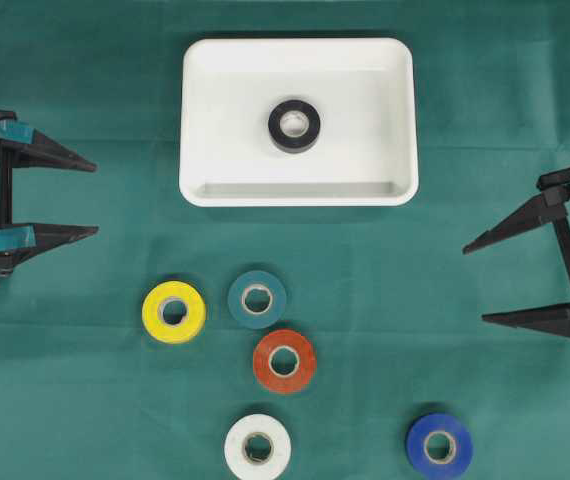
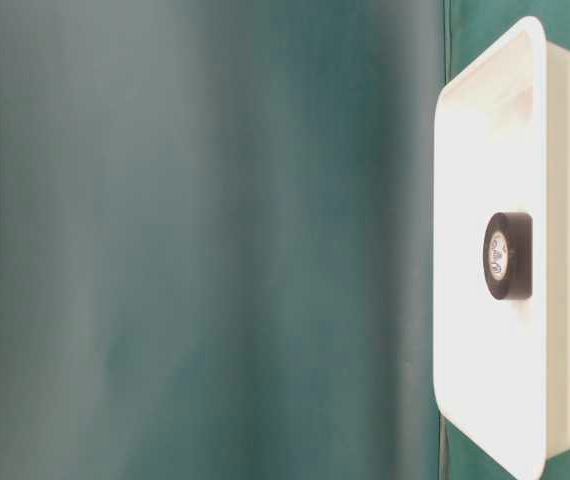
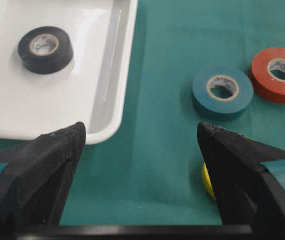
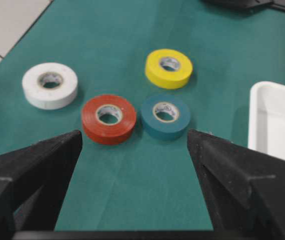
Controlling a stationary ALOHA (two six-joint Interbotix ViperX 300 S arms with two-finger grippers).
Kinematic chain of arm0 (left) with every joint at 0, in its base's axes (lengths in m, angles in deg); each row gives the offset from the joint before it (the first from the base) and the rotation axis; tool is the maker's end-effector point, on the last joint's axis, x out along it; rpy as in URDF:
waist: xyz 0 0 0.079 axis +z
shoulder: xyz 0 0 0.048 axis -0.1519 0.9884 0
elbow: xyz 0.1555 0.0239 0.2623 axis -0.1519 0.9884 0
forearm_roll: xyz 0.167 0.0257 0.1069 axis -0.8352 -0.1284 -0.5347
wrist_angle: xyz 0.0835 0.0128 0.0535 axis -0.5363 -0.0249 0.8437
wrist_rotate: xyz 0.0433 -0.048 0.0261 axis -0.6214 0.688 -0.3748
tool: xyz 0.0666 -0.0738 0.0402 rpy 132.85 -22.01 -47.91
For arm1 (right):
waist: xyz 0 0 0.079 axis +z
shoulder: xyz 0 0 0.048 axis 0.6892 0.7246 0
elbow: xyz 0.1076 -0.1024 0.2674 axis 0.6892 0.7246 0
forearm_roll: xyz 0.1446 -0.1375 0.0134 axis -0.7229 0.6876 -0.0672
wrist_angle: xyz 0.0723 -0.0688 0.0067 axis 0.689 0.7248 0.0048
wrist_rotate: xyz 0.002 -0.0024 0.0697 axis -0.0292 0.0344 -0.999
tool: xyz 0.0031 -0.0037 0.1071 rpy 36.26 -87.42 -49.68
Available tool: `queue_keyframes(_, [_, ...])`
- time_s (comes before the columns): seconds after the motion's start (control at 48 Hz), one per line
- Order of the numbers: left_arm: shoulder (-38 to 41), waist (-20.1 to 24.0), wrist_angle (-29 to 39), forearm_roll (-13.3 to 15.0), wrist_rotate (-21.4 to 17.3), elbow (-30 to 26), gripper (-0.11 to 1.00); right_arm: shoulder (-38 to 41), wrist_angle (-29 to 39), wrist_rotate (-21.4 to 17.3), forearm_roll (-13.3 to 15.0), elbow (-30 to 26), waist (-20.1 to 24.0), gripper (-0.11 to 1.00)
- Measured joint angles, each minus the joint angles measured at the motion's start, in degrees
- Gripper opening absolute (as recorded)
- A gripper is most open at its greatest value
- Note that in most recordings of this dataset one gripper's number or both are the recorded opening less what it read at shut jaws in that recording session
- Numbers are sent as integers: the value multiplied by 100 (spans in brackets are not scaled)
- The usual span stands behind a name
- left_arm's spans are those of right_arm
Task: Pick up the tape from a random location and place it into the white case.
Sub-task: 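Move the right gripper down-left toward the white tape roll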
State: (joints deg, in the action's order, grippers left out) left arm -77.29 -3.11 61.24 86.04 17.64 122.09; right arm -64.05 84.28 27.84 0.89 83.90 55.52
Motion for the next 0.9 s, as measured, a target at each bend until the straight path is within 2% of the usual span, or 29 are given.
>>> queue_keyframes(0.417, [0,-9,0,9,0,0,90,325,0,0,0,-123,18,90])
queue_keyframes(0.709, [0,0,0,9,0,0,90,1195,-220,9,9,-659,70,90])
queue_keyframes(0.897, [0,-9,0,0,0,0,90,1942,-308,9,9,-1222,202,90])
